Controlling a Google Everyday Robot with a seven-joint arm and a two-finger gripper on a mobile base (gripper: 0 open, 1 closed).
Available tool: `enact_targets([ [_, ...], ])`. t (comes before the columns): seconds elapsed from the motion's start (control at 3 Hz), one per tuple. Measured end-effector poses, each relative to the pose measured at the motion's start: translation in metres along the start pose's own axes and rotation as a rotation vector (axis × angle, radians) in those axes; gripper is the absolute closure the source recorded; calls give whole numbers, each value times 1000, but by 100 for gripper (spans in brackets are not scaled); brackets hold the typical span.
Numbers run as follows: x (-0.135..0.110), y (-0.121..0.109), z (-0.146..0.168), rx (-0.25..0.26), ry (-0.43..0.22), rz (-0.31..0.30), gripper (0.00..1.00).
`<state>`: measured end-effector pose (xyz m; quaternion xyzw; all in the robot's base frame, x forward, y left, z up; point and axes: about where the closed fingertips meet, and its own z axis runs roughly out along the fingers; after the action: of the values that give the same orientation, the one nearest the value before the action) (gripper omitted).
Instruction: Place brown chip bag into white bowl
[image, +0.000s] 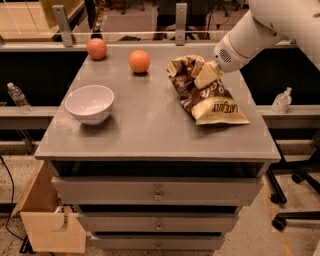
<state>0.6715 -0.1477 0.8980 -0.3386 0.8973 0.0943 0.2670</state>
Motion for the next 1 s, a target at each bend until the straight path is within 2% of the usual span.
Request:
enact_targets([
  [0.33,-24,22,-3,-17,30,-103,84],
  [0.67,-59,54,-17,-13,50,-262,100],
  [1.0,-92,89,-29,17,76,-420,100],
])
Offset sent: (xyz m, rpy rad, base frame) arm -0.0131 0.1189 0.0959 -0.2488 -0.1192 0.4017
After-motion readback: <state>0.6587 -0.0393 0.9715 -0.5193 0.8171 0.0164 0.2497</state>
